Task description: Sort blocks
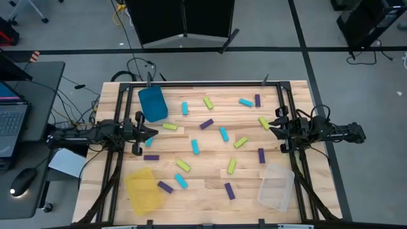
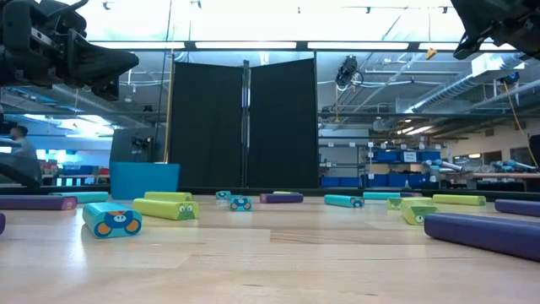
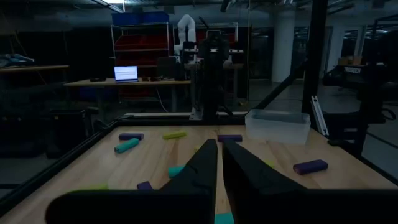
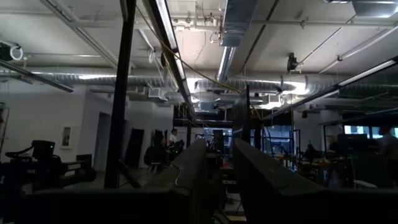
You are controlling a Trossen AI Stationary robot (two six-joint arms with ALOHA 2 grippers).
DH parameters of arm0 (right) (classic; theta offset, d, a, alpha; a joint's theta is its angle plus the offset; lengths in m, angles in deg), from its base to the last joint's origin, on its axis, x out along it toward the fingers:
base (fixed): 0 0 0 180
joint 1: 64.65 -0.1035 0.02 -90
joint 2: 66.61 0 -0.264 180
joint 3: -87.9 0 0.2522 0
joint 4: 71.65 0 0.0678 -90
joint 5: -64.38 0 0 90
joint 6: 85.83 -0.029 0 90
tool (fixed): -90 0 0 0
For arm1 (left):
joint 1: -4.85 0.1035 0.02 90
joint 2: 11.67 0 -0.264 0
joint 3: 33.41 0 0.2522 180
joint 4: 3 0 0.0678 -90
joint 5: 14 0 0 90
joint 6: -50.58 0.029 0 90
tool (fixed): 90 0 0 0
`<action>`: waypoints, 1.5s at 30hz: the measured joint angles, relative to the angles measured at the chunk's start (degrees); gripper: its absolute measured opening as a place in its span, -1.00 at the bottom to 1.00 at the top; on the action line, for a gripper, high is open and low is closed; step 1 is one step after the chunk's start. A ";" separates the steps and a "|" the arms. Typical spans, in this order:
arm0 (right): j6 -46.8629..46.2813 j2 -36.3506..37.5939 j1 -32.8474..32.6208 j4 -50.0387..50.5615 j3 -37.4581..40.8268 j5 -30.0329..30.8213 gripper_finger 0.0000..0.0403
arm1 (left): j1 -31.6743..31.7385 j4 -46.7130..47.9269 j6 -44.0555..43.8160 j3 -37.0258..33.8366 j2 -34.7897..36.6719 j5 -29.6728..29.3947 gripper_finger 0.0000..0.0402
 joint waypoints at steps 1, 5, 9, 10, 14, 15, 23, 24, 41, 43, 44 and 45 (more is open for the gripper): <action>-0.01 0.00 0.01 0.02 0.00 0.00 -0.55 | 0.00 0.00 -0.02 0.02 0.00 0.00 -0.83; 0.00 0.00 0.02 0.02 0.00 0.00 -0.54 | -0.02 -0.57 -0.01 0.00 0.00 0.00 -0.83; -0.01 0.00 0.01 0.01 0.00 0.00 -0.54 | -0.02 -7.97 -5.38 0.00 0.06 0.42 -0.83; -0.01 0.01 0.01 0.00 0.00 0.00 -0.54 | -0.02 -9.73 -7.66 0.00 0.00 0.85 -0.83; -0.01 0.01 0.02 -0.02 0.00 0.00 -0.55 | -0.02 -15.58 -10.44 0.00 -1.59 4.21 -0.83; 0.00 0.01 0.01 -0.03 0.00 0.00 -0.54 | -0.02 -17.12 -11.02 0.00 -2.61 4.66 -0.83; -0.01 0.01 0.01 -0.11 0.00 0.00 -0.54 | -0.02 -34.57 -16.97 0.02 -18.81 2.21 -0.83; -0.01 0.01 0.02 -0.10 0.00 0.00 -0.55 | -0.02 -36.21 -18.36 0.14 -21.02 1.16 -0.83; 14.59 0.00 0.87 -1.54 0.00 3.50 -0.54 | -0.02 -0.60 -14.38 24.70 -52.56 -11.59 -0.83; 13.99 0.00 0.90 -1.71 0.00 3.38 -0.54 | -0.02 4.93 -12.99 29.18 -54.87 -13.09 -0.83; 14.09 0.00 0.87 -1.92 0.00 3.34 -0.54 | -0.02 7.12 -12.60 31.22 -56.18 -13.56 -0.83; 14.42 -0.02 0.87 -2.70 0.02 3.34 -0.54 | -0.02 9.37 -11.80 33.24 -57.61 -13.79 -0.83</action>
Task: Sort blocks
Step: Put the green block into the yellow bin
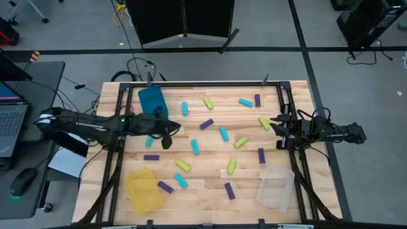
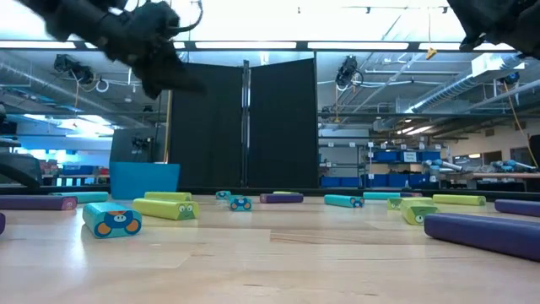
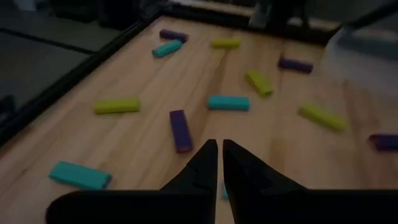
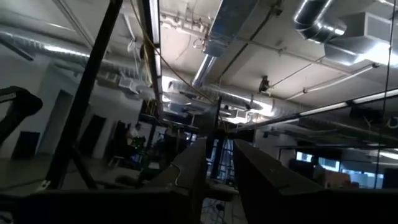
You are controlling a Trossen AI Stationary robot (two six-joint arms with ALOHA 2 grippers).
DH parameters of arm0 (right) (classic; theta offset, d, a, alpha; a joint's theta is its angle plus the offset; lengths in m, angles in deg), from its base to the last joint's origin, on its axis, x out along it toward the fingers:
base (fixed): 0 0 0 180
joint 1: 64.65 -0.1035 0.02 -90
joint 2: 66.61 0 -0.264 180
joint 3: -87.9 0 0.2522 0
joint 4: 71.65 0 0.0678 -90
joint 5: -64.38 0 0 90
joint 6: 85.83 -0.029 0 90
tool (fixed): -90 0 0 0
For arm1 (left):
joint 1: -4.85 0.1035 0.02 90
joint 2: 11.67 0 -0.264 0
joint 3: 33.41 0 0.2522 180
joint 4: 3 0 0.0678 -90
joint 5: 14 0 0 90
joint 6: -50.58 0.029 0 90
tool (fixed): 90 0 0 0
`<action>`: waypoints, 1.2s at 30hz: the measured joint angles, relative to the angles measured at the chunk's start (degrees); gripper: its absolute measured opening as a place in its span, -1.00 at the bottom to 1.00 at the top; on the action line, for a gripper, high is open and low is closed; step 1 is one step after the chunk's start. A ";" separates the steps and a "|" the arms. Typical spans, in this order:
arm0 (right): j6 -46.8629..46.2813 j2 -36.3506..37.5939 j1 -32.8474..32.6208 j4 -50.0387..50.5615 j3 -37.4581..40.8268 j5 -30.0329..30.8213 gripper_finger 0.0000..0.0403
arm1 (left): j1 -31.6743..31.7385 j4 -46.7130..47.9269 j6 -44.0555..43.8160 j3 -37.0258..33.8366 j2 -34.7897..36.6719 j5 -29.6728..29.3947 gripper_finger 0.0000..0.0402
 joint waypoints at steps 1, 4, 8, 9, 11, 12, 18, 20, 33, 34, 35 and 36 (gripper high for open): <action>0.01 0.02 0.06 -1.34 0.00 0.01 -0.54 | 0.00 2.63 0.39 1.76 -1.28 -0.34 -0.83; -3.32 0.03 0.07 -4.45 -0.02 0.53 -0.54 | 0.17 10.64 1.88 6.66 -5.56 -2.94 -0.81; -7.65 0.05 0.07 -5.57 -0.02 0.57 -0.54 | 2.25 20.52 2.46 10.90 -12.31 -2.91 -0.71; -7.92 0.04 0.07 -5.50 -0.02 0.57 -0.54 | 2.90 21.80 2.21 11.63 -13.97 -1.88 -0.66; -7.93 0.04 0.07 -5.46 -0.02 0.59 -0.54 | 4.34 22.53 2.91 12.67 -16.83 0.42 -0.58; -7.92 0.04 0.07 -5.47 -0.02 0.61 -0.54 | 4.94 22.65 3.61 12.91 -18.20 0.92 -0.53; -6.52 0.04 0.07 -5.25 -0.02 0.77 -0.54 | 8.76 22.81 8.04 15.27 -24.27 6.16 -0.28; -6.46 0.04 0.07 -4.79 -0.02 0.79 -0.54 | 9.19 23.34 9.82 16.38 -25.66 7.76 -0.22; -6.42 0.02 0.07 -2.76 -0.02 0.77 -0.54 | 9.51 34.21 16.52 24.28 -36.03 7.55 -0.06; -6.33 0.02 0.07 -2.70 -0.02 0.77 -0.54 | 9.49 34.33 16.70 24.68 -36.40 7.89 -0.06; -6.19 0.02 0.07 -2.61 -0.02 0.77 -0.54 | 9.49 34.47 16.77 25.14 -36.57 8.50 -0.06; -6.10 0.02 0.07 -2.48 -0.02 0.76 -0.54 | 9.38 34.48 16.77 25.53 -36.64 9.46 -0.06</action>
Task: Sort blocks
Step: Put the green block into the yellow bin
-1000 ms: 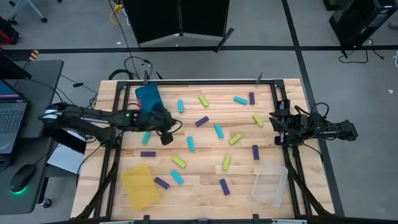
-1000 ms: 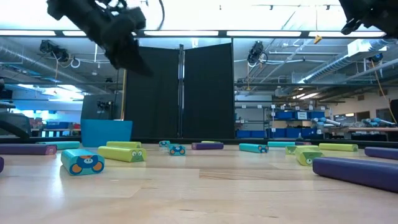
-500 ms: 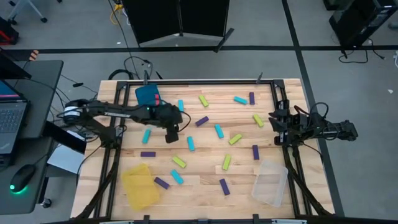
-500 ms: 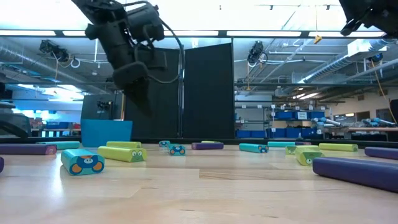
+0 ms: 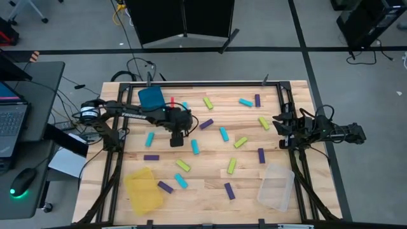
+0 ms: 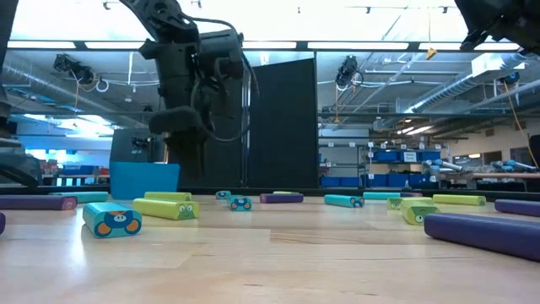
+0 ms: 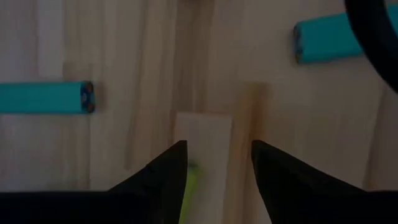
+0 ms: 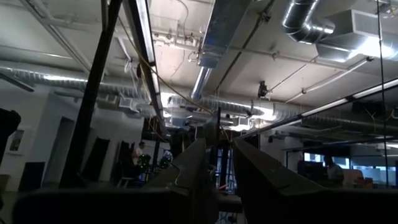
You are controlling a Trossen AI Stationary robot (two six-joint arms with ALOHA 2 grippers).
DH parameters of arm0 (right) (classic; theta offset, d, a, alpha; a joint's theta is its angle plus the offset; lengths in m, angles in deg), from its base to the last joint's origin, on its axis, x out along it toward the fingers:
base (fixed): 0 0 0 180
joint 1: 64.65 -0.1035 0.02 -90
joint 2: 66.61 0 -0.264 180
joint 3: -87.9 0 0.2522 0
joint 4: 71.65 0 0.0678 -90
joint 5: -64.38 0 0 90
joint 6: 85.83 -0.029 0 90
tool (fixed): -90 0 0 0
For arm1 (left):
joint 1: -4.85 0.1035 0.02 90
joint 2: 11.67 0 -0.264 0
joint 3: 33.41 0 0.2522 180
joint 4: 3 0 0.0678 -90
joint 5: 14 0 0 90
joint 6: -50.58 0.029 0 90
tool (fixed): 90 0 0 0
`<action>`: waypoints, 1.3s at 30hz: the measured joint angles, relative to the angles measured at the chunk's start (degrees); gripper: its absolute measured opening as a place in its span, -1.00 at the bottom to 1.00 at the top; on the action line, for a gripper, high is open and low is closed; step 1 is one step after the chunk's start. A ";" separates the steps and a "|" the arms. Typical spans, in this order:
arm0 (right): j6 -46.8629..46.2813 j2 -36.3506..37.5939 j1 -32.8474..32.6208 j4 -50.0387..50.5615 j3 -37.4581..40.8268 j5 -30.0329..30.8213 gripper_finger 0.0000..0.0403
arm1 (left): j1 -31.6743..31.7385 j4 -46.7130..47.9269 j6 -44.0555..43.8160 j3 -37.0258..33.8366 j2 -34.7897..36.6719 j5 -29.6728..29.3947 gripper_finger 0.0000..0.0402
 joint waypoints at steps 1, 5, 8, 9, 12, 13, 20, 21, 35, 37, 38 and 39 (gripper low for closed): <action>0.01 0.00 0.00 0.08 0.02 0.00 -0.54 | -0.36 0.29 0.03 0.36 0.00 1.50 -0.06; -0.60 0.00 0.00 0.78 0.00 0.00 -0.54 | -5.48 1.78 1.28 1.83 0.14 7.13 -0.06; -0.72 0.00 0.00 1.97 0.00 0.00 -0.54 | -11.62 2.76 1.81 2.14 0.11 6.75 -0.06; -0.73 0.00 0.00 2.20 0.00 0.03 -0.54 | -13.61 2.81 1.78 2.14 0.07 6.05 -0.06; -0.57 0.00 0.00 2.31 0.00 0.44 -0.54 | -18.84 2.21 0.11 2.14 0.07 4.00 -0.06; -0.49 0.00 0.00 2.29 0.00 0.46 -0.54 | -20.18 1.69 -0.68 2.14 0.07 3.57 -0.06; 0.04 0.00 0.00 2.16 0.00 0.53 -0.54 | -26.26 -5.58 -3.45 2.05 -2.01 0.98 -0.06; -0.37 0.00 0.00 2.14 0.00 0.56 -0.54 | -26.71 -5.83 -3.45 1.99 -2.84 0.97 -0.06; -2.30 0.00 -0.04 2.42 0.00 0.52 -0.54 | -27.30 -6.22 -4.85 2.34 -9.60 1.67 -0.06; -2.43 0.00 -0.04 2.60 0.00 0.48 -0.54 | -27.28 -6.29 -4.83 2.42 -10.14 1.79 -0.06; -2.46 0.00 -0.10 2.59 0.00 0.49 -0.54 | -27.28 -6.27 -4.83 2.51 -10.23 1.90 -0.06; -2.44 0.00 -0.11 2.64 0.00 0.46 -0.54 | -27.28 -6.25 -4.84 2.49 -10.23 1.88 -0.06</action>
